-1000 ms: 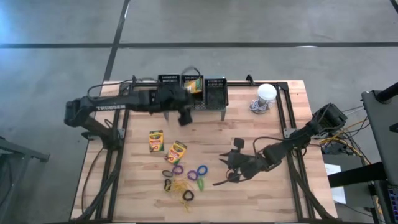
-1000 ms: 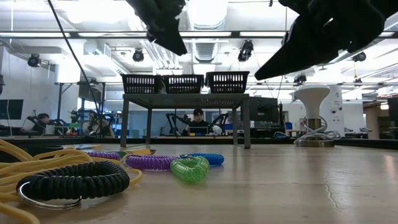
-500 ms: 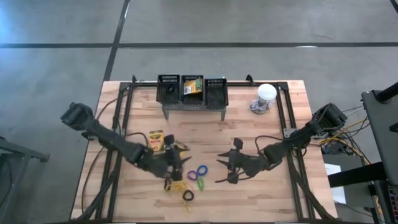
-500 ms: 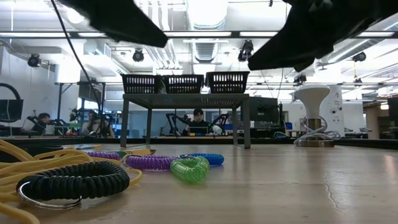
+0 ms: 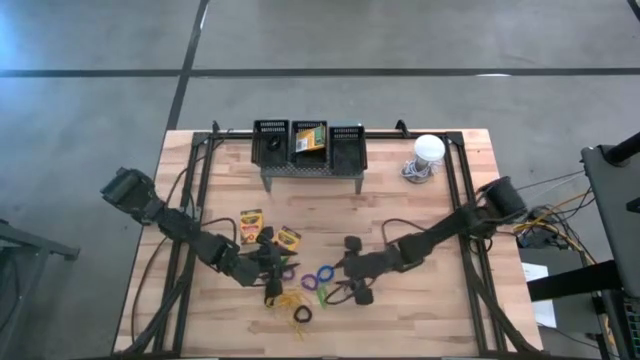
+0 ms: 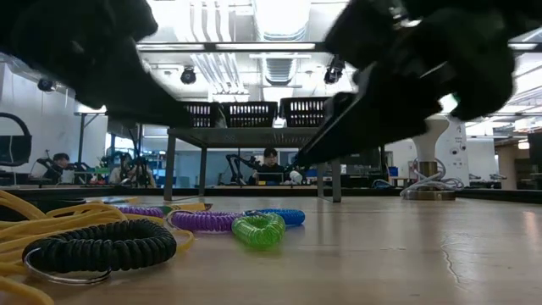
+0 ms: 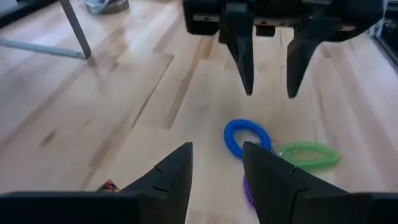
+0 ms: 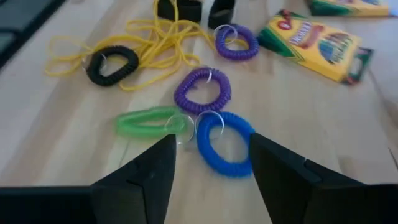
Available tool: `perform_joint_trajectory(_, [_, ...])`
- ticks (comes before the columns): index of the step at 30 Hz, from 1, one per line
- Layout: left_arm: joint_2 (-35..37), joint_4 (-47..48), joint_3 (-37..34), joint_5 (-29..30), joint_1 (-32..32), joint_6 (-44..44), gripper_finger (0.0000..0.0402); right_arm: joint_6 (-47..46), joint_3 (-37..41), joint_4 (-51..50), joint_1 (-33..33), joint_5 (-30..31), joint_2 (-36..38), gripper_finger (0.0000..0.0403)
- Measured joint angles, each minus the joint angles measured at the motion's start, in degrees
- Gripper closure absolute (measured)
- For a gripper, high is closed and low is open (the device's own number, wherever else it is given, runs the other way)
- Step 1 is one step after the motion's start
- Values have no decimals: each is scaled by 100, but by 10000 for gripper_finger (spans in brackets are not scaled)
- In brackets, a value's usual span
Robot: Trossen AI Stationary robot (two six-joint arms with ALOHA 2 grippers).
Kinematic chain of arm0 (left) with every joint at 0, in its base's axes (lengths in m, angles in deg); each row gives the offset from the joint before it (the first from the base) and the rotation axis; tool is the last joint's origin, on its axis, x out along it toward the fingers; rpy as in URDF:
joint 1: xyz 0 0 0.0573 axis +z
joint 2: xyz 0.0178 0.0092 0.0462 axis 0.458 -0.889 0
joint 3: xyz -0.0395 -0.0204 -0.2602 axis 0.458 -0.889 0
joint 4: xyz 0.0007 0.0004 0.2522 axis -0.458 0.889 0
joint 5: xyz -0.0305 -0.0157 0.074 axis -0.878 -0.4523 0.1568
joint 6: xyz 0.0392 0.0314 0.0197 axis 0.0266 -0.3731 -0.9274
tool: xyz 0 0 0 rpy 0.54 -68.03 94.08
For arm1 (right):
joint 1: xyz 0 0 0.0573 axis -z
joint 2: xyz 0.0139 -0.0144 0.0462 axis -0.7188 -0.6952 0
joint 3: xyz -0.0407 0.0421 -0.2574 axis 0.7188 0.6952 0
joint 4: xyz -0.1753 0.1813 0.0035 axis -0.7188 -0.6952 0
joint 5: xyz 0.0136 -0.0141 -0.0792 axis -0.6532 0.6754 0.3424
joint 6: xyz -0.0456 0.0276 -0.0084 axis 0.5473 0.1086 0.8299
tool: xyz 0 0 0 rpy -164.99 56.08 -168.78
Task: Pick & Place Office Desk Supplies
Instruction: Put the blue spring keychain into the left black bin on the shelf
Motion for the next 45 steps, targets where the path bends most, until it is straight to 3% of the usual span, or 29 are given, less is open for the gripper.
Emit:
perform_joint_trajectory(12, [-961,-330,47,-3,-3,129,259,385,-1934,-2684,145,-139,-1082,238])
perform_joint_trajectory(17, [-1034,-341,127,4,26,32,259,474,-2267,-3087,126,-148,-1281,294])
perform_joint_trajectory(23, [-1042,-344,170,-21,36,-45,259,571,-2094,-3349,34,100,-958,380])
perform_joint_trajectory(28, [-1036,-324,168,-42,17,-201,259,653,-1404,-2358,-134,1114,-341,380])
perform_joint_trajectory(38, [-1034,-458,165,-94,2,-570,259,649,579,685,-292,1174,970,379])
perform_joint_trajectory(45, [-1034,-632,163,-105,3,-743,259,277,1253,1175,-302,1191,1922,380])
